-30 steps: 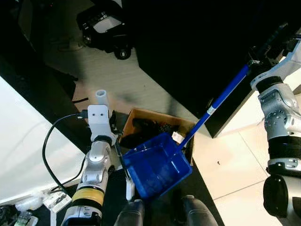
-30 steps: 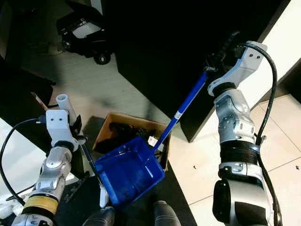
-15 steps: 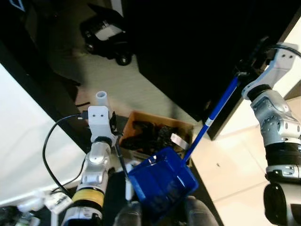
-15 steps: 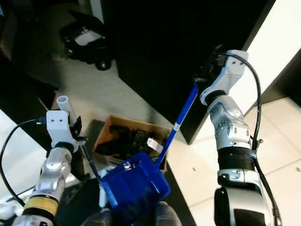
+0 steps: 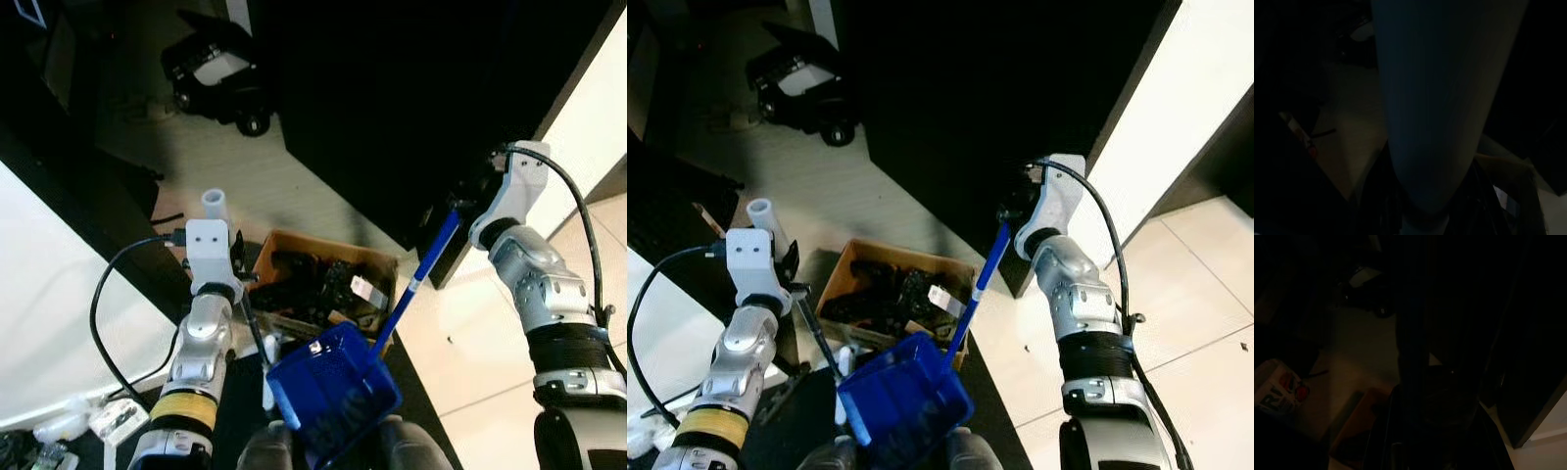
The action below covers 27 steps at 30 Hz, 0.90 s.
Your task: Sweep floor
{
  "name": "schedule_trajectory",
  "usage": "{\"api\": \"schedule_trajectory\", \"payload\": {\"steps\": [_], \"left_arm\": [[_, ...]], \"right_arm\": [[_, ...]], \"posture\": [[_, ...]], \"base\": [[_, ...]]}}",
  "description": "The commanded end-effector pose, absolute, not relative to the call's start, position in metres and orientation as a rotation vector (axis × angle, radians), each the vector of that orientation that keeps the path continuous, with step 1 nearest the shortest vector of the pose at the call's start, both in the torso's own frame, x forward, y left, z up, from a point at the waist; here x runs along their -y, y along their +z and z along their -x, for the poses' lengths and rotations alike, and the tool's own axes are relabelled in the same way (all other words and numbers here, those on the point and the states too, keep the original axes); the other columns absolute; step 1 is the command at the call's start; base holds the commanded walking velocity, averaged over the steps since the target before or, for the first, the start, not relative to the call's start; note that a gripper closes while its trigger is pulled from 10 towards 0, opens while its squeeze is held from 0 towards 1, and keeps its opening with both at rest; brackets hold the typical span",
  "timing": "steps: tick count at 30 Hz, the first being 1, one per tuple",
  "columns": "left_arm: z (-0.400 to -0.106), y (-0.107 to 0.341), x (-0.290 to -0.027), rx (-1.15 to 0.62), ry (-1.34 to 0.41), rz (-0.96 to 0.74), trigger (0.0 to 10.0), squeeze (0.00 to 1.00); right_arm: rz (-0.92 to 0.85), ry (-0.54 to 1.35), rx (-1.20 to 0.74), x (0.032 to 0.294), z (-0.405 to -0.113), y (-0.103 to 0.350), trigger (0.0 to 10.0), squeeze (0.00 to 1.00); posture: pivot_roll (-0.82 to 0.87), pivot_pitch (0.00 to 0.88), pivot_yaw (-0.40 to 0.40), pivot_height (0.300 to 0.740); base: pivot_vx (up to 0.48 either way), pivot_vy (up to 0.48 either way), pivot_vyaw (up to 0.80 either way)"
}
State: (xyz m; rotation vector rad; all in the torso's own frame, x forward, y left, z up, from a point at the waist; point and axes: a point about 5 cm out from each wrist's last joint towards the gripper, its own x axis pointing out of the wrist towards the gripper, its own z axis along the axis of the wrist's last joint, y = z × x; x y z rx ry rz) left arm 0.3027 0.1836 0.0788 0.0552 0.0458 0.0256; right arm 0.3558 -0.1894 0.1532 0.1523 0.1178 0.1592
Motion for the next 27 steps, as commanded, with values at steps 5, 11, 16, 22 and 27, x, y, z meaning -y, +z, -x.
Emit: {"api": "schedule_trajectory", "payload": {"steps": [5,11,16,22,27], "left_arm": [[-0.301,0.081,-0.186,-0.034,0.028,-0.072,10.0,0.00],[-0.300,0.080,-0.187,-0.037,0.028,-0.071,10.0,0.00],[-0.301,0.074,-0.186,-0.087,0.026,-0.080,10.0,0.00],[-0.302,0.072,-0.184,-0.108,0.023,-0.084,10.0,0.00],[-0.302,0.071,-0.184,-0.115,0.021,-0.086,10.0,0.00]], "right_arm": [[-0.140,0.161,-0.095,0.190,-0.357,0.163,10.0,0.00],[-0.138,0.157,-0.101,0.188,-0.356,0.160,10.0,0.00],[-0.153,0.129,-0.139,0.187,-0.354,0.148,10.0,0.00],[-0.160,0.105,-0.166,0.184,-0.349,0.134,10.0,0.00],[-0.156,0.098,-0.161,0.184,-0.349,0.135,10.0,0.00]], "posture": [[0.00,0.110,-0.006,0.740],[0.00,0.109,-0.005,0.740],[-0.01,0.111,-0.006,0.740],[0.00,0.115,-0.006,0.740],[0.00,0.115,-0.005,0.740]], "base": [[-0.253,0.000,0.00],[-0.231,0.000,0.00],[0.000,0.000,0.00],[0.000,0.000,0.00],[0.000,0.000,0.00]]}}
